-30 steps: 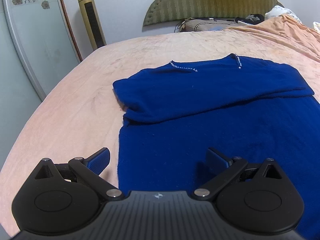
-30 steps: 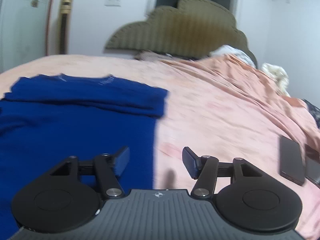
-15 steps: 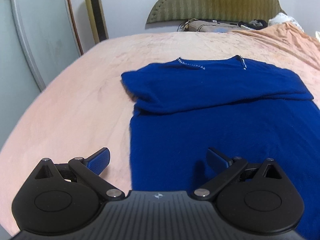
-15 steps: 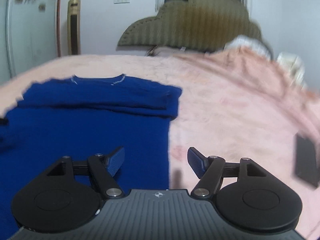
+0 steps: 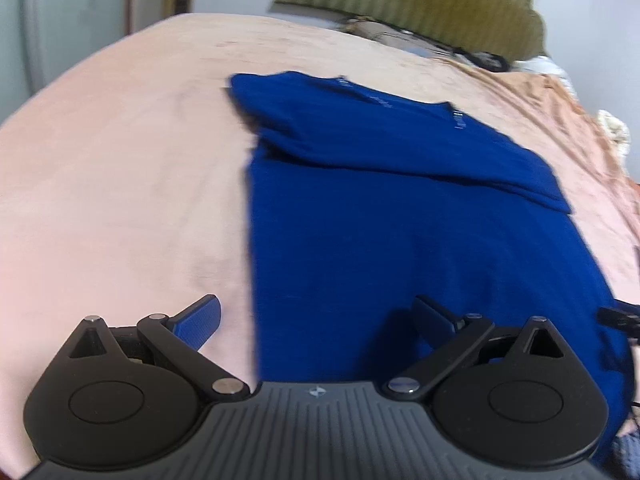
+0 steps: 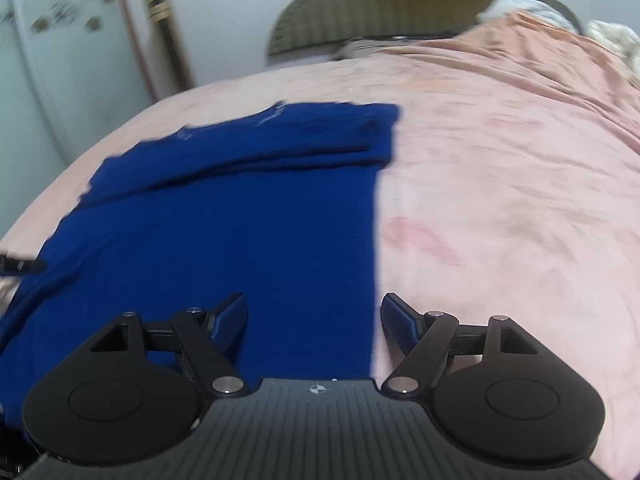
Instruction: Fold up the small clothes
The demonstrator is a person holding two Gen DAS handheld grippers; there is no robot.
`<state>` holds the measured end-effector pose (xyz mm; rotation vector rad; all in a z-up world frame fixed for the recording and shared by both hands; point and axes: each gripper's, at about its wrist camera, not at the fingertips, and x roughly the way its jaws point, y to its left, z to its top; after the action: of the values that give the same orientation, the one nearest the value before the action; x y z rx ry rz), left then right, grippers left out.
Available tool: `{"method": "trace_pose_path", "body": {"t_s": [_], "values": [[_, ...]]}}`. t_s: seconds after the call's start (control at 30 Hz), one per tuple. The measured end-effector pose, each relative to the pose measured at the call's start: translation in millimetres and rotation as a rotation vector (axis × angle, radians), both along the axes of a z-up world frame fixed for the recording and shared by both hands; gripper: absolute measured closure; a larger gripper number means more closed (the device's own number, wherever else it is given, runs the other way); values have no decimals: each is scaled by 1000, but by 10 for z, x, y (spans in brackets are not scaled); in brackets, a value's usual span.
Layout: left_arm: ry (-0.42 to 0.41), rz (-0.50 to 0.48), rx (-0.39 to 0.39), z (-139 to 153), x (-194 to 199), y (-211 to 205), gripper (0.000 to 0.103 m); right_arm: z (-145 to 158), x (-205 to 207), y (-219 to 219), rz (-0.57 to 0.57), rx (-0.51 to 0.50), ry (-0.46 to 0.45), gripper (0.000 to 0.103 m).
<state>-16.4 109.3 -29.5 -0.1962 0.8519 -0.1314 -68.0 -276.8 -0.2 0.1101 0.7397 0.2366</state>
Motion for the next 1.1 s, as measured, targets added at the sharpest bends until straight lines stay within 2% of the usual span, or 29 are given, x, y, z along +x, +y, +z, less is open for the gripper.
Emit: {"method": "trace_pose_path", "body": {"t_s": [0.07, 0.13, 0.17, 0.2, 0.23, 0.3, 0.5, 0.6, 0.73, 0.77, 0.87, 0.9, 0.93, 1.07, 1.1], "values": [[-5, -32, -1, 12, 19, -69, 21, 8, -12, 133, 38, -60, -8, 48], [-17, -53, 77, 30, 41, -179, 76, 22, -2, 206, 59, -85, -20, 75], [-12, -57, 94, 40, 60, -206, 83, 35, 5, 210, 51, -81, -26, 81], [-6, -60, 76, 51, 86, -204, 93, 48, 24, 200, 41, -74, -32, 89], [-3, -64, 52, 69, 110, -193, 96, 65, 48, 172, 29, -62, -38, 90], [-30, -69, 39, 144, 147, -191, 97, 98, 92, 111, 9, -34, -49, 93], [-132, -67, 70, 358, 342, -256, 97, 273, 284, 3, -22, -22, -112, 96], [-142, -47, 85, 352, 517, -279, 97, 325, 427, -40, -45, -22, -147, 102], [-131, -25, 140, 306, 670, -334, 98, 348, 633, -61, -63, -22, -166, 102], [-127, -27, 140, 302, 664, -342, 98, 341, 676, -79, -80, -14, -161, 100], [-142, -33, 168, 292, 580, -354, 98, 298, 731, -252, -115, 103, -103, 60], [-139, -35, 174, 278, 559, -343, 98, 275, 701, -324, -121, 137, -87, 35], [-130, -39, 169, 264, 542, -325, 98, 252, 646, -359, -123, 152, -82, 27], [-99, -36, 158, 209, 512, -261, 98, 134, 376, -397, -79, 101, -10, 33], [-97, -35, 159, 200, 506, -260, 98, 98, 323, -375, -61, 79, 15, 44]]}}
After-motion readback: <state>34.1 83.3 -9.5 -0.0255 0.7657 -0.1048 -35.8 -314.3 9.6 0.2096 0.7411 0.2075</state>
